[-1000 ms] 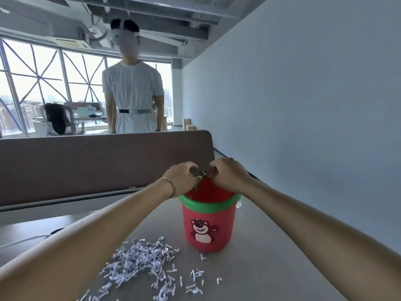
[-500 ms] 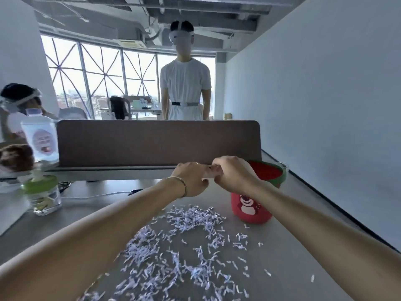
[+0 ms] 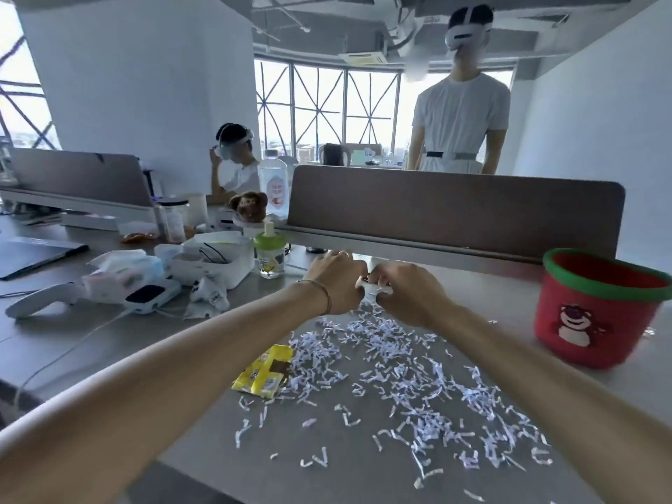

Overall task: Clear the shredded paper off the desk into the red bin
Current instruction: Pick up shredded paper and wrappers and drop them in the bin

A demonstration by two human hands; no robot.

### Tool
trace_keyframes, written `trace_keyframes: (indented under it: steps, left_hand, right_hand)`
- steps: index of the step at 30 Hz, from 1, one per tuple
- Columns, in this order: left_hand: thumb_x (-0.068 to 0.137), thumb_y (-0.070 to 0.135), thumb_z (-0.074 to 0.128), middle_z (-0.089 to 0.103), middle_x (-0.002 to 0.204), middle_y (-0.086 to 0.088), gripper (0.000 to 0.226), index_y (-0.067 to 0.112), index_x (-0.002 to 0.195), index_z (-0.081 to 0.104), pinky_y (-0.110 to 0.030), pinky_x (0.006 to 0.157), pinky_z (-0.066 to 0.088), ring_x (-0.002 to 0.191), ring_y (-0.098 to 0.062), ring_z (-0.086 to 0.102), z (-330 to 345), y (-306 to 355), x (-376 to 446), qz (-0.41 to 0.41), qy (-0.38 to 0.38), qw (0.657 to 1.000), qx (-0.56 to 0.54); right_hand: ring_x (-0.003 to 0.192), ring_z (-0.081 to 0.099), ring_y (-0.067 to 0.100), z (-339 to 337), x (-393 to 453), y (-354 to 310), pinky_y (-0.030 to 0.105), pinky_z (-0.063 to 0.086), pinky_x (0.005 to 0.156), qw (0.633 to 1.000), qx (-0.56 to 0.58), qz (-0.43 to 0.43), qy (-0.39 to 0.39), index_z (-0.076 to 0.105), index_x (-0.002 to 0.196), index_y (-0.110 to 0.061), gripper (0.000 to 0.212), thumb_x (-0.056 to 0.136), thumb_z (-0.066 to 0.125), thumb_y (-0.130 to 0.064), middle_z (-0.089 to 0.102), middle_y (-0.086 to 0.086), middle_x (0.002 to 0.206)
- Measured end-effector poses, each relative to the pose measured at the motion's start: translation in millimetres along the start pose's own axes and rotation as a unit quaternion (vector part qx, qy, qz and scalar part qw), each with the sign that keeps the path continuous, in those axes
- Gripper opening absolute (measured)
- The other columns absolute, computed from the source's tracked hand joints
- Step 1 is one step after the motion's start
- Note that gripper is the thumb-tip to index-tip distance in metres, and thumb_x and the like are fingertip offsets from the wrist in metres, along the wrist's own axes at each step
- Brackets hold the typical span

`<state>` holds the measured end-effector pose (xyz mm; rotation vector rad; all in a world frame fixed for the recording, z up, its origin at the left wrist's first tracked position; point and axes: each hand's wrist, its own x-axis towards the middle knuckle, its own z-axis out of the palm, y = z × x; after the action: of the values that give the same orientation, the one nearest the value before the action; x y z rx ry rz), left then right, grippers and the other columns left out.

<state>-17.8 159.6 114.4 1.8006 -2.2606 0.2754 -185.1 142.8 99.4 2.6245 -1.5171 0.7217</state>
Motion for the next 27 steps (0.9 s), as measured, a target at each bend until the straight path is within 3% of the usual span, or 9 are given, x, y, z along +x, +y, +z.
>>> trace_keyframes:
  steps: [3,6,9,11,15,17,20,24,27]
  left_hand:
    - [0.094,0.035,0.056,0.057,0.136,-0.011,0.043,0.026,0.136,0.059,-0.042,0.101,0.047,0.129,-0.031,0.051,0,-33,-33,-0.042,-0.032,0.999,0.005]
    - [0.095,0.044,0.053,0.059,0.136,-0.007,0.048,0.023,0.138,0.055,-0.036,0.091,0.050,0.122,-0.028,0.057,5,-58,-61,-0.108,-0.119,0.987,0.031]
    - [0.088,0.071,0.047,0.065,0.106,0.002,0.068,0.019,0.130,0.060,-0.029,0.076,0.051,0.087,-0.025,0.064,11,-71,-88,-0.198,-0.245,0.947,0.063]
    - [0.083,0.079,0.047,0.064,0.089,0.002,0.081,0.015,0.131,0.059,-0.027,0.071,0.048,0.070,-0.022,0.062,19,-77,-103,-0.229,-0.280,0.930,0.064]
    - [0.082,0.074,0.055,0.061,0.135,-0.003,0.085,0.020,0.146,0.040,-0.034,0.081,0.049,0.112,-0.028,0.066,50,-91,-115,-0.234,-0.257,0.937,0.015]
    - [0.086,0.061,0.059,0.057,0.140,-0.007,0.077,0.020,0.147,0.036,-0.038,0.091,0.049,0.123,-0.030,0.059,65,-95,-117,-0.225,-0.236,0.945,-0.010]
    - [0.090,0.043,0.059,0.057,0.134,-0.010,0.059,0.020,0.142,0.042,-0.038,0.089,0.050,0.119,-0.031,0.060,79,-96,-119,-0.218,-0.200,0.955,-0.029]
    - [0.085,0.008,0.059,0.066,0.115,-0.012,0.045,0.013,0.129,0.050,-0.035,0.074,0.050,0.102,-0.032,0.066,95,-106,-117,-0.219,-0.157,0.960,-0.074]
    - [0.083,0.009,0.057,0.066,0.123,-0.011,0.051,0.017,0.133,0.055,-0.038,0.086,0.055,0.108,-0.033,0.066,101,-116,-116,-0.230,-0.118,0.959,-0.119]
  right_hand:
    - [0.099,0.067,0.022,20,0,-32,0.037,0.056,0.083,0.999,0.016,-0.030,-0.027,0.069,0.114,-0.023,0.030,0.085,0.065,-0.021,0.071,-0.001,0.109]
    - [0.098,0.066,0.021,39,-2,-53,0.035,0.055,0.081,0.998,0.030,-0.040,-0.042,0.070,0.113,-0.025,0.029,0.085,0.061,-0.024,0.072,-0.001,0.109]
    - [0.100,0.065,0.024,54,-5,-66,0.035,0.053,0.085,0.996,0.035,-0.044,-0.069,0.070,0.116,-0.023,0.032,0.085,0.061,-0.024,0.071,0.002,0.110]
    - [0.101,0.064,0.024,61,-8,-71,0.036,0.053,0.087,0.995,0.031,-0.048,-0.085,0.069,0.118,-0.021,0.033,0.087,0.061,-0.023,0.071,0.004,0.112]
    - [0.105,0.064,0.024,75,-12,-71,0.037,0.052,0.089,0.994,0.020,-0.050,-0.095,0.069,0.118,-0.021,0.029,0.090,0.058,-0.024,0.069,0.004,0.119]
    - [0.108,0.064,0.024,83,-12,-68,0.036,0.051,0.091,0.994,0.024,-0.044,-0.098,0.069,0.117,-0.022,0.029,0.091,0.059,-0.022,0.069,0.002,0.123]
    - [0.111,0.063,0.025,99,-12,-64,0.036,0.051,0.094,0.991,0.044,-0.026,-0.126,0.065,0.122,-0.025,0.031,0.091,0.061,-0.024,0.062,0.004,0.139]
    - [0.142,0.044,0.030,123,-11,-63,0.047,0.042,0.113,0.984,0.046,-0.009,-0.173,0.049,0.145,-0.028,0.056,0.093,0.063,-0.045,0.029,0.007,0.166]
    - [0.147,0.036,0.030,138,-12,-64,0.050,0.036,0.117,0.979,0.039,-0.005,-0.201,0.034,0.156,-0.026,0.070,0.097,0.056,-0.055,0.030,0.009,0.165]
